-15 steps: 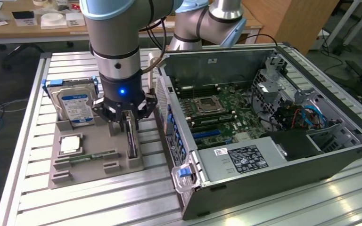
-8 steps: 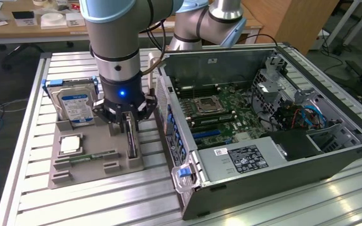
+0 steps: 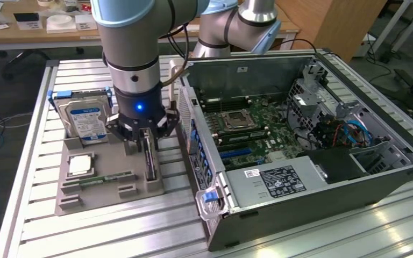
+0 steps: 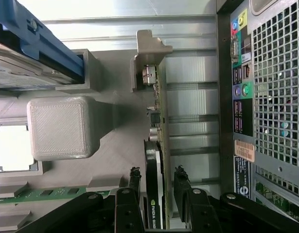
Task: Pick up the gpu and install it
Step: 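Pick up the gpu and move the gpu toward the slot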
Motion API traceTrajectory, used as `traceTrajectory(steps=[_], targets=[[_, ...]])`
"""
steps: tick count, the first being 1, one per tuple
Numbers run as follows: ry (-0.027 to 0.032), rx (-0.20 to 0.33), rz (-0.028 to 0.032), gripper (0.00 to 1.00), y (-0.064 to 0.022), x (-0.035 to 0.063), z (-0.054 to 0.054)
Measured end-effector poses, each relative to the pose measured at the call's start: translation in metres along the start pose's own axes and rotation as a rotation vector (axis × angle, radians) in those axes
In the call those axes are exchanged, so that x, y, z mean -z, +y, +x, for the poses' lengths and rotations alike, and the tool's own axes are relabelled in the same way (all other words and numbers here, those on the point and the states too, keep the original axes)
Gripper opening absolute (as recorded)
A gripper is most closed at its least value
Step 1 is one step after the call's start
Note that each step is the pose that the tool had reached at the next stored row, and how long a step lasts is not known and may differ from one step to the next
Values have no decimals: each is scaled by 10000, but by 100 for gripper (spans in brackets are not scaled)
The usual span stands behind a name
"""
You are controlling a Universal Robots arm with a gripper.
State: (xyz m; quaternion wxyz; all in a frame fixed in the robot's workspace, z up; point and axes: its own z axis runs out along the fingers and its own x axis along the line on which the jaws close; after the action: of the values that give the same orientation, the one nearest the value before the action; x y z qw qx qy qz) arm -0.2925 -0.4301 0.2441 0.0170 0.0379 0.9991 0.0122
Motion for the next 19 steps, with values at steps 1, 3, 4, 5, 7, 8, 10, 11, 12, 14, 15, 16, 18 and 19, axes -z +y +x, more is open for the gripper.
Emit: traceTrajectory(steps=[1, 3, 4, 5, 7, 8, 10, 11, 12, 14, 15, 16, 18, 19], targets=[[2, 0, 2, 42, 0, -6, 0], [1, 0, 0, 42, -1, -17, 1], [2, 0, 0, 42, -1, -27, 1], [2, -1, 1, 42, -1, -39, 2], [2, 0, 0, 42, -2, -67, 2], [1, 0, 0, 42, -2, -79, 3], [3, 0, 1, 42, -3, -118, 4], [3, 0, 0, 42, -3, -119, 4], [-1, 0, -3, 42, -3, -129, 4], [3, 0, 2, 42, -4, -130, 5], [4, 0, 2, 42, -4, -129, 5], [3, -1, 0, 42, -4, -130, 5], [1, 0, -2, 42, -4, -135, 5], [1, 0, -1, 42, -3, -135, 5]])
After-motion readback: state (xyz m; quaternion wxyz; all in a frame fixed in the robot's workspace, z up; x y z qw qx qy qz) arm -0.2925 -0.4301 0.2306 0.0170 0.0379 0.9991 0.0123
